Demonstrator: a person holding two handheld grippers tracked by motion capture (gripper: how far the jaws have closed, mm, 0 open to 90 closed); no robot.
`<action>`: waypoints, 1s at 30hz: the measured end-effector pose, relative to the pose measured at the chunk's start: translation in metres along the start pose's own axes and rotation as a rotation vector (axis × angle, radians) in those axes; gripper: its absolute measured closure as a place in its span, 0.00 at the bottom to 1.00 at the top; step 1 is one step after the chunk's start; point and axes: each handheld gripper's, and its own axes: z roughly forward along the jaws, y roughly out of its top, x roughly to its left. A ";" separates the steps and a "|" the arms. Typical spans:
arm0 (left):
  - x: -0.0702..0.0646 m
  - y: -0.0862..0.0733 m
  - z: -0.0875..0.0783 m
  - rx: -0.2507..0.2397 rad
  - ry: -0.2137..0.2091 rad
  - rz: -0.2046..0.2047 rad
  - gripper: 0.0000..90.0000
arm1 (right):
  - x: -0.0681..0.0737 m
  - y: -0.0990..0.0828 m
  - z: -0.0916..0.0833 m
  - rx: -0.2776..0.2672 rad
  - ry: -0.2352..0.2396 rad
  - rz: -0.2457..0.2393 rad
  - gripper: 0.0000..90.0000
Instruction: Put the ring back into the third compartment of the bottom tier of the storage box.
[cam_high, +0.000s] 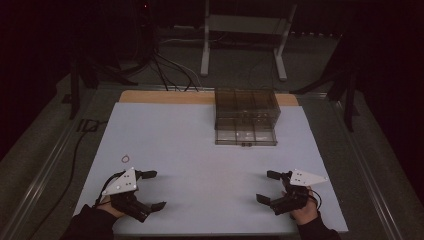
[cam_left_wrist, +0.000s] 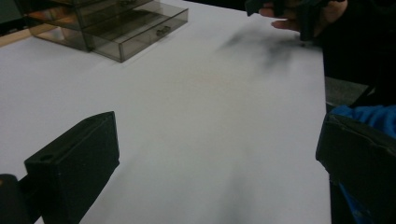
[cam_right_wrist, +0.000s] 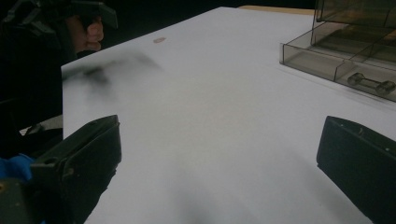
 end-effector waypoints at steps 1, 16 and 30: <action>0.000 0.000 0.000 -0.003 0.001 0.000 0.01 | 0.000 0.000 0.000 0.000 0.000 0.002 0.00; 0.008 0.011 -0.005 -0.021 0.024 0.012 0.01 | 0.000 0.000 0.001 -0.001 0.004 0.006 0.00; 0.017 0.014 -0.009 -0.031 0.050 -0.001 0.01 | 0.000 0.000 0.001 0.001 0.003 0.009 0.00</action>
